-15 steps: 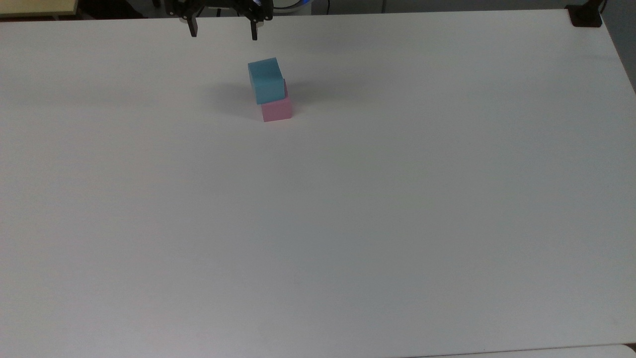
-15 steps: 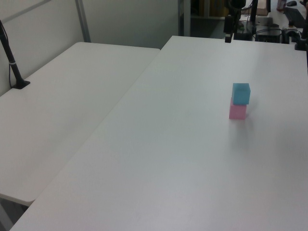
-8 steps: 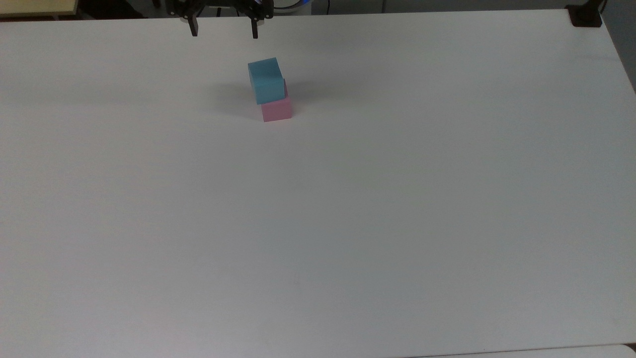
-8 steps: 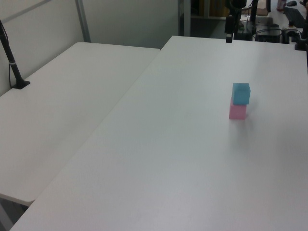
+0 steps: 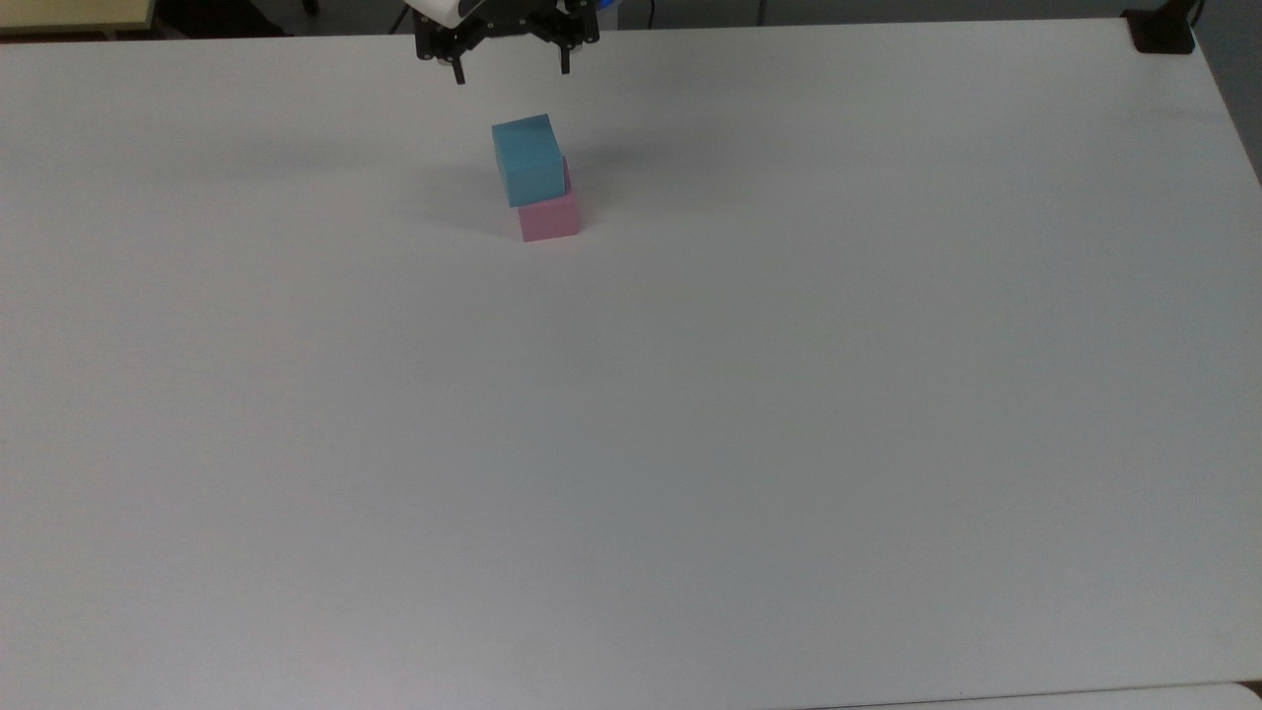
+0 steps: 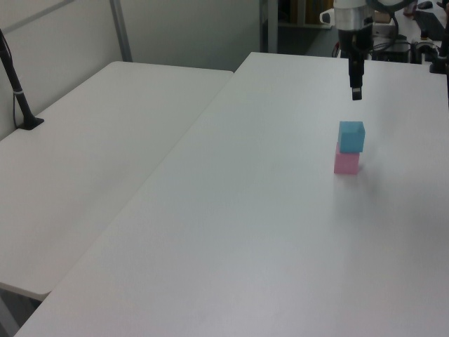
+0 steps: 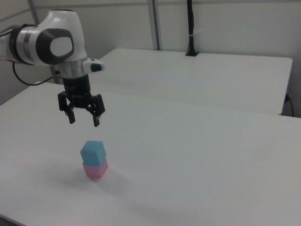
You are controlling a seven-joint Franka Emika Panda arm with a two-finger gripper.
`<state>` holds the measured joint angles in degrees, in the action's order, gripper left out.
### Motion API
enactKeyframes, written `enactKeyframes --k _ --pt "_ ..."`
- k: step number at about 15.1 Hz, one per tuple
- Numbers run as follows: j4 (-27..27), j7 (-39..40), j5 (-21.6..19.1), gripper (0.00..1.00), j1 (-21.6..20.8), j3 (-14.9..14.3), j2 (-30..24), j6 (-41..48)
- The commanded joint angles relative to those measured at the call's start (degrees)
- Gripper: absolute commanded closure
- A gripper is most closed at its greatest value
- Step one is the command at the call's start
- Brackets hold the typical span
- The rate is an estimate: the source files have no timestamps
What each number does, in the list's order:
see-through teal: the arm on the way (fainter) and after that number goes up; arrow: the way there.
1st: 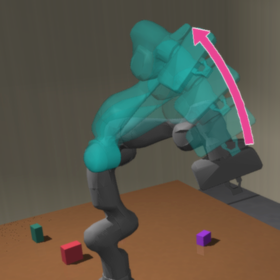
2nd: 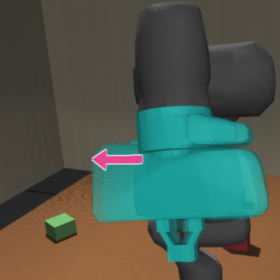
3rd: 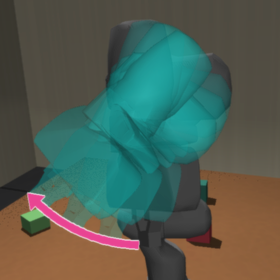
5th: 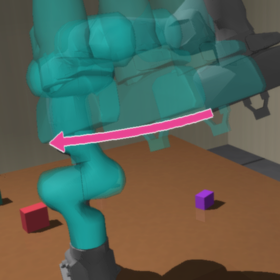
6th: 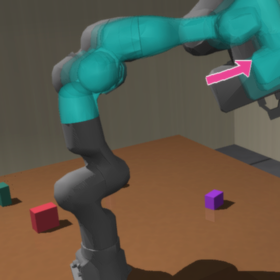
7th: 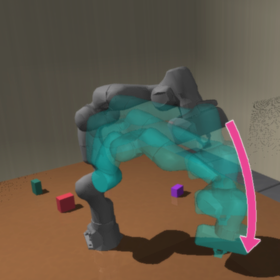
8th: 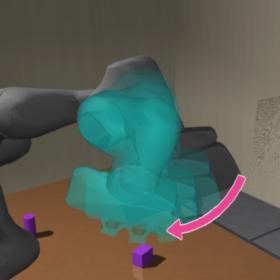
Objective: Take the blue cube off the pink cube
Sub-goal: 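Lower the gripper around the blue cube and close on it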
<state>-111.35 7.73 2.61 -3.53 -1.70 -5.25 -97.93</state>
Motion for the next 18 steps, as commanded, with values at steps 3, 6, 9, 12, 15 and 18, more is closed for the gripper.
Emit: enactKeyframes --k 3,6,9,12,15,18 --pt "-3.86 4.31 0.21 0.0 -0.77 -0.67 1.64 -5.68" --pt "-6.15 4.31 0.73 0.0 -2.18 -0.67 3.31 -8.31" --pt "-8.35 4.31 1.61 0.0 -2.27 -0.58 3.4 -10.61" --pt "-9.75 4.22 2.49 0.0 -2.27 -0.49 3.66 -12.53" --pt "-10.81 4.22 3.63 0.01 -2.27 -0.41 4.02 -14.04" --pt "-11.25 4.22 3.99 0.29 -2.36 -0.4 4.28 -14.39"
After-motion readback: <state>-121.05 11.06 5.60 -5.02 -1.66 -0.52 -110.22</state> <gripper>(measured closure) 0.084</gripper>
